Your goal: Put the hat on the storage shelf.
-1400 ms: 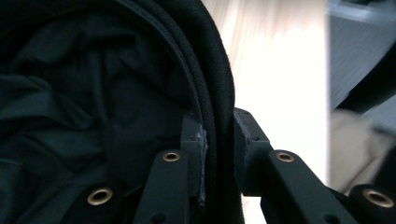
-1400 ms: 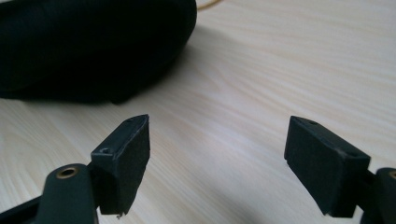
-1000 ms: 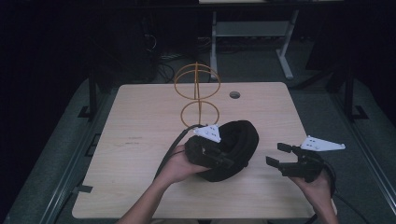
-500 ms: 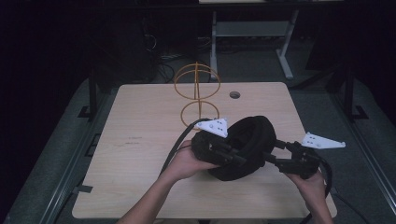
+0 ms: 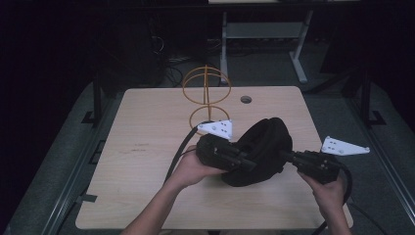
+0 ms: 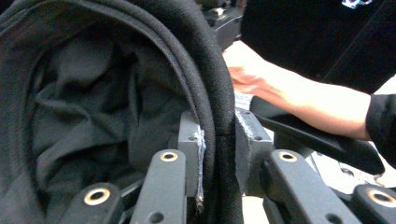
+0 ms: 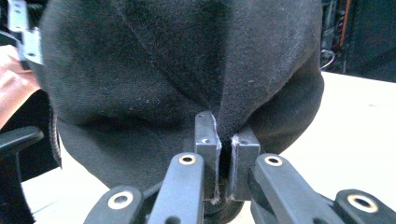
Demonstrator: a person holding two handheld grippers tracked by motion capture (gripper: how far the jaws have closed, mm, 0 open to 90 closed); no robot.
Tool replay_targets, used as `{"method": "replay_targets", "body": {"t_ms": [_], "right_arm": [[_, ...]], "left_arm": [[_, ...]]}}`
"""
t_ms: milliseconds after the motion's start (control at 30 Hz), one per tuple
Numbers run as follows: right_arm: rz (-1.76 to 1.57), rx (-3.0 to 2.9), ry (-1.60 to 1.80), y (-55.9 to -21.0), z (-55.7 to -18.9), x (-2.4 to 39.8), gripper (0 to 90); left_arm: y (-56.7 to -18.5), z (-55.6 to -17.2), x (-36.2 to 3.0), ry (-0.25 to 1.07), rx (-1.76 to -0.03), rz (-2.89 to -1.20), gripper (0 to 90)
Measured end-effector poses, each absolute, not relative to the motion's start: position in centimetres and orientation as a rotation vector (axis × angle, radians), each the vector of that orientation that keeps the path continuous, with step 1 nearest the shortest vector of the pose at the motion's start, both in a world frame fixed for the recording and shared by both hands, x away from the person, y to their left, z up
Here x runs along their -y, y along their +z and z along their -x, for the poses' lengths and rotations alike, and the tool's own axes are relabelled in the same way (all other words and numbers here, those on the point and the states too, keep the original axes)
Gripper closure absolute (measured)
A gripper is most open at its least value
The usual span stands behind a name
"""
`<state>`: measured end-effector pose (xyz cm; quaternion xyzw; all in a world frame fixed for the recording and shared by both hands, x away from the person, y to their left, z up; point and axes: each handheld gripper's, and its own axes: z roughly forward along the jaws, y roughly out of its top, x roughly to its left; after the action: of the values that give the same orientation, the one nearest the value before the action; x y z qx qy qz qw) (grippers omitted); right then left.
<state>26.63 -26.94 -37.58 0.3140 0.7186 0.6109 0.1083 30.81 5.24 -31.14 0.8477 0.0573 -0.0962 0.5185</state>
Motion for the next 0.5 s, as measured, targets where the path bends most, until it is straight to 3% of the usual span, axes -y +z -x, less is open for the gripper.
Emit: {"method": "replay_targets", "body": {"t_ms": [300, 500], "right_arm": [[-0.898, -2.070, 1.789, -35.7, -26.3, 26.7, 85.4], [-0.876, -2.034, 1.784, -34.4, -26.1, 26.5, 85.7]], "left_arm": [[-31.7, -31.1, -6.6, -0.201, -0.190, -2.008, 68.5], [-31.7, -30.9, -6.9, -0.113, -0.208, -2.038, 63.2]]}}
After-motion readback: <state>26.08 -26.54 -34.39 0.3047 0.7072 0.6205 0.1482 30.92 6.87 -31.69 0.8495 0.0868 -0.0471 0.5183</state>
